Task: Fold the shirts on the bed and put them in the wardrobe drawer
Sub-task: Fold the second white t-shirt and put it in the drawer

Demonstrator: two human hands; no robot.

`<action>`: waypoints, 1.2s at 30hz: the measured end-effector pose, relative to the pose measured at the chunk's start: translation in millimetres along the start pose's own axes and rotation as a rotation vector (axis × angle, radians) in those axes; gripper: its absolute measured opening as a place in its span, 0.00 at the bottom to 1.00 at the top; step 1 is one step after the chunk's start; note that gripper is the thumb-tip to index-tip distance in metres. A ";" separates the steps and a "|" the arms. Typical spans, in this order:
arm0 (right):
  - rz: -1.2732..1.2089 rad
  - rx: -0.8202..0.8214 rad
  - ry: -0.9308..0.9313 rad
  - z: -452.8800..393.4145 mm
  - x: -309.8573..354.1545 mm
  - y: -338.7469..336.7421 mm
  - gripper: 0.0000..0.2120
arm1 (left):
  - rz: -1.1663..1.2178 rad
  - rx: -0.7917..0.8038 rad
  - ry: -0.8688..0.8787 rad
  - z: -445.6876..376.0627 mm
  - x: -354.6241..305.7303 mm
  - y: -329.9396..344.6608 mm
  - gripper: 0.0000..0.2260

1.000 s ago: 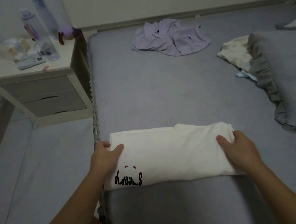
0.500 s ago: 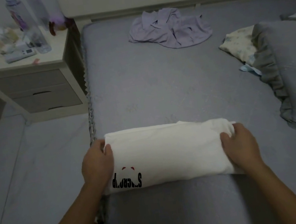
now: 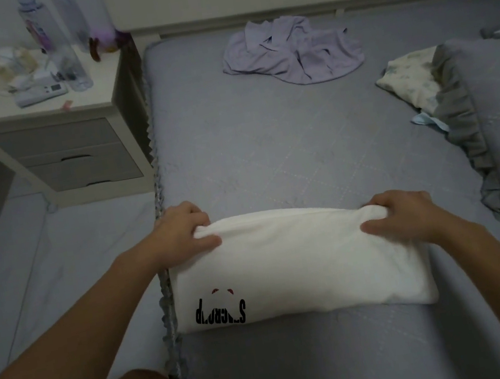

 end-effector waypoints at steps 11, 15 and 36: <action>-0.475 0.094 -0.054 12.2 -5.5 -9.8 0.05 | 0.865 -0.413 -0.223 44.3 15.6 0.7 0.09; -0.313 0.095 -0.002 9.6 -4.4 1.3 0.05 | 0.749 -0.401 -0.447 49.3 36.3 28.5 0.05; 0.226 -0.155 -0.321 63.5 130.3 124.0 0.36 | -0.290 -0.151 0.049 25.5 -54.5 101.9 0.30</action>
Point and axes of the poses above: each hand's wrist, its own z-axis away from the middle knuckle, its own y-axis out of the palm, x = y × z, the point moved 7 cm from there along -z, towards the middle knuckle, and after that the axes turned 6 degrees about y, right-handed, at the moved point
